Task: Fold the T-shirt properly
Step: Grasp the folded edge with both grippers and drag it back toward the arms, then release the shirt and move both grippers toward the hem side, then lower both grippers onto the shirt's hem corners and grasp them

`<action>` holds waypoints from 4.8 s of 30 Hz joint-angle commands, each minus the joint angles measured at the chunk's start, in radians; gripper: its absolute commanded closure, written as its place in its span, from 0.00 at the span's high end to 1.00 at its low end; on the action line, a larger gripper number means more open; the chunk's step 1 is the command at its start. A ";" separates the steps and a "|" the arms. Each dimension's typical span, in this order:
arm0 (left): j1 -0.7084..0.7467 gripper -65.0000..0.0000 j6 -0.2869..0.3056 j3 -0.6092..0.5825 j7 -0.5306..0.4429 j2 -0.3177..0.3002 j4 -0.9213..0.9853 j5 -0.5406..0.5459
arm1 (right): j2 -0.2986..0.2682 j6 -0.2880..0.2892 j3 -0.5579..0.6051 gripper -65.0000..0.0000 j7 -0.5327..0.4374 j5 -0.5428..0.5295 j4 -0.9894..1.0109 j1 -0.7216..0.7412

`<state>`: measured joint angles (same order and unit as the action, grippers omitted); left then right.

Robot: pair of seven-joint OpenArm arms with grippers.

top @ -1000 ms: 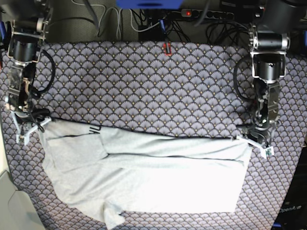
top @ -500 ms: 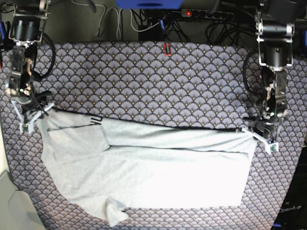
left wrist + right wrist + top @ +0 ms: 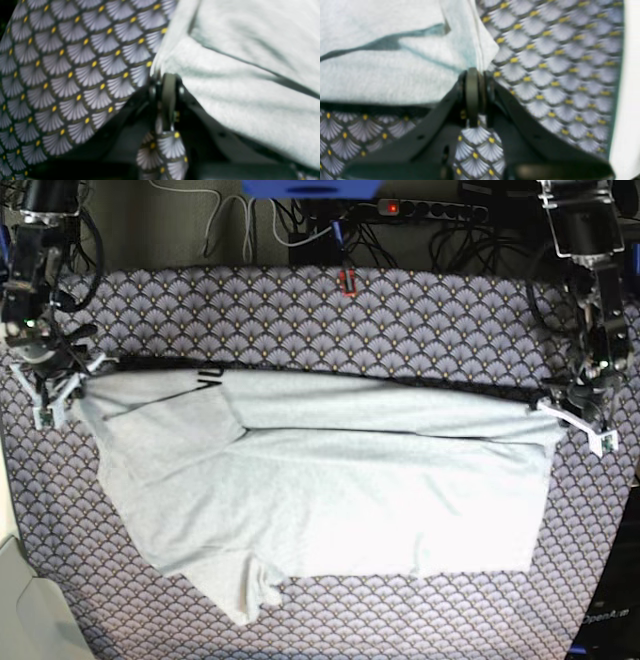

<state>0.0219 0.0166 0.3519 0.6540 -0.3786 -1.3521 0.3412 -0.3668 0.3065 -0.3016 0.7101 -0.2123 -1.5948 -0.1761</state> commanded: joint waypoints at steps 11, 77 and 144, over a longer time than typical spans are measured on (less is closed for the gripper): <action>0.295 0.01 -0.011 0.106 -0.020 -0.012 -0.243 0.000 | 0.013 0.141 -0.130 0.00 -0.013 0.014 -0.106 -0.193; -0.055 0.57 -0.011 0.190 -0.020 0.017 -0.092 -0.009 | -0.088 0.236 -0.130 0.51 0.036 0.077 0.213 0.341; -0.403 0.57 -0.016 0.052 -0.119 0.017 0.360 -0.107 | 0.051 0.233 0.187 0.00 -0.370 0.230 0.916 0.708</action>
<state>-0.3481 -0.0032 0.4034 0.5575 -0.3435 -0.9741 0.2329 -0.3069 0.5419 -0.1127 0.3370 0.0189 -0.6678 0.5163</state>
